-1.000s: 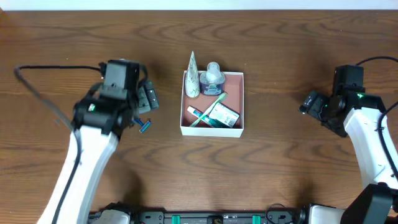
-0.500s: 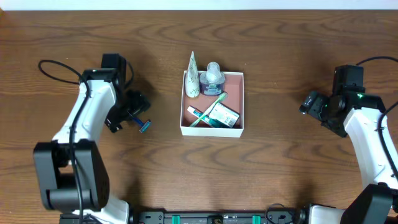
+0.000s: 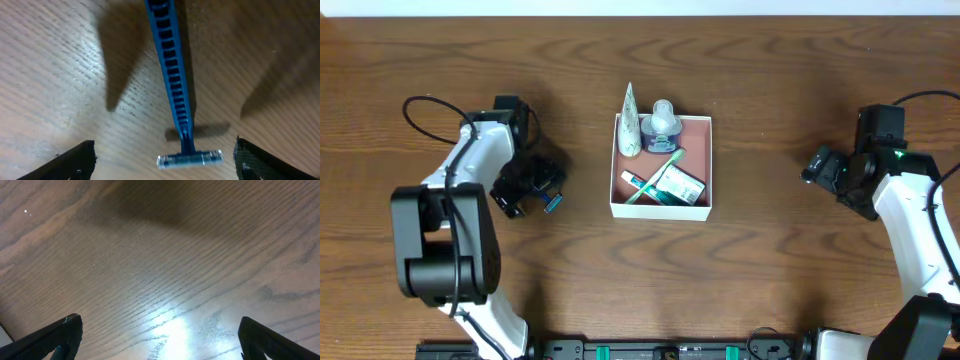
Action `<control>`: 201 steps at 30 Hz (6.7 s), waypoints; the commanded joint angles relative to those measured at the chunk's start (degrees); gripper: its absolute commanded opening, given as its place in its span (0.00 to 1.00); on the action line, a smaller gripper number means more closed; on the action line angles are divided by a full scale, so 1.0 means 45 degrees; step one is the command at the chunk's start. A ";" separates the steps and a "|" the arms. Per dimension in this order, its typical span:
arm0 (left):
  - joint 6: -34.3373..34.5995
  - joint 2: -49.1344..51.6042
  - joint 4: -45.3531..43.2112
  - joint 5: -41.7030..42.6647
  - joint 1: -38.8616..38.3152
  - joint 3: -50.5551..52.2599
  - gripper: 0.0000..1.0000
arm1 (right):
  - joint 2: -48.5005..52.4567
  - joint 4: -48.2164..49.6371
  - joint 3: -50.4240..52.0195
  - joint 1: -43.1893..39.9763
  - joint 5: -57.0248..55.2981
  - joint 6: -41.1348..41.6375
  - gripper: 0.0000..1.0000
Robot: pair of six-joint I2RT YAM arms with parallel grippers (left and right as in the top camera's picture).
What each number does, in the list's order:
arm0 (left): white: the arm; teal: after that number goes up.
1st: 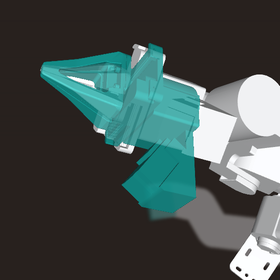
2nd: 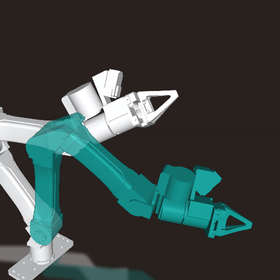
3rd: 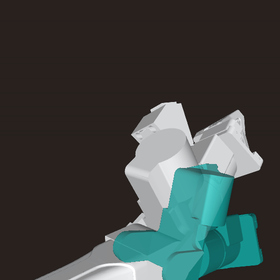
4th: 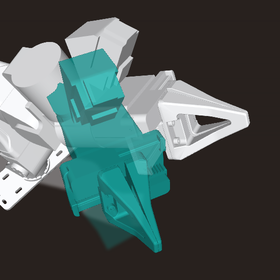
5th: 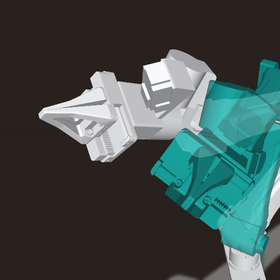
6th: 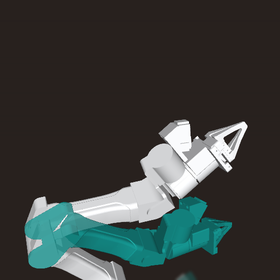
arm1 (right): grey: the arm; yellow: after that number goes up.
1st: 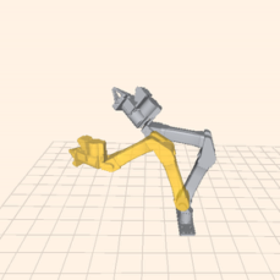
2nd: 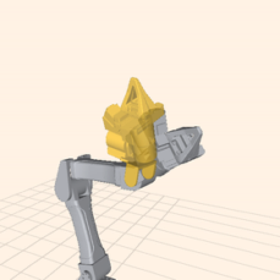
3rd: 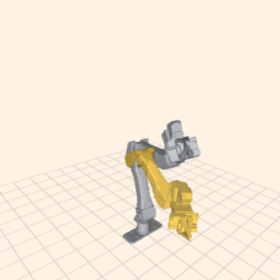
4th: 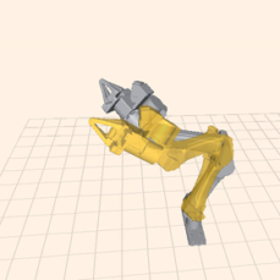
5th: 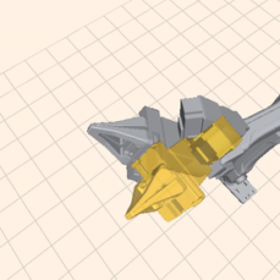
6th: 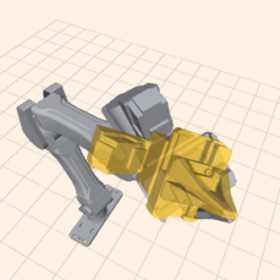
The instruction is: Pack container
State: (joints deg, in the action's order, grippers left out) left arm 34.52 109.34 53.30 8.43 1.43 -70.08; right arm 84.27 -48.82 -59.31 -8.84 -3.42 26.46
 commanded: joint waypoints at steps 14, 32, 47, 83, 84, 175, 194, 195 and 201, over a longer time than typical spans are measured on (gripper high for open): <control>0.0058 0.0996 -0.0763 -0.0452 0.0058 -0.0068 0.34 | 0.0005 -0.0015 -0.0141 -0.0107 -0.0049 -0.0180 0.99; -0.2803 0.0899 -0.0831 -0.0432 0.0063 -0.0418 0.06 | 0.0005 -0.0015 -0.0141 -0.0107 -0.0044 -0.0180 0.99; -0.6280 -0.2715 0.1671 0.3031 -0.0466 -0.2958 0.06 | 0.0005 -0.0015 -0.0141 -0.0107 -0.0049 -0.0180 0.99; -1.9249 -0.3094 -0.0024 -0.0704 -0.7543 -0.2497 0.06 | 0.0005 -0.0010 -0.0141 -0.0107 -0.0049 -0.0180 0.99; -1.9249 -0.2914 -0.0087 -0.0704 -0.7543 -0.2497 0.06 | 0.0005 -0.0015 -0.0141 -0.0107 -0.0044 -0.0180 0.99; -0.8272 -2.3047 -1.0841 0.0704 -0.1200 1.1778 0.98 | 0.0005 -0.0010 -0.0141 -0.0107 -0.0049 -0.0180 0.99; -0.8262 -2.4281 -1.2546 0.1049 -0.0748 1.4756 0.98 | 0.0005 -0.0010 -0.0141 -0.0107 -0.0049 -0.0180 0.99; -0.8272 -2.4281 -1.2546 0.1146 -0.0748 1.4848 0.98 | 0.0005 -0.0010 -0.0141 -0.0107 -0.0049 -0.0180 0.99; -0.8267 -2.4281 -1.2133 0.1336 -0.0748 1.5523 0.98 | 0.0005 -0.0010 -0.0141 -0.0107 -0.0049 -0.0180 0.99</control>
State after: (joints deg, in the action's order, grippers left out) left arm -1.93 0.60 -2.55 13.26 -2.28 -1.39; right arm 84.27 -48.82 -59.31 -8.84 -3.42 26.46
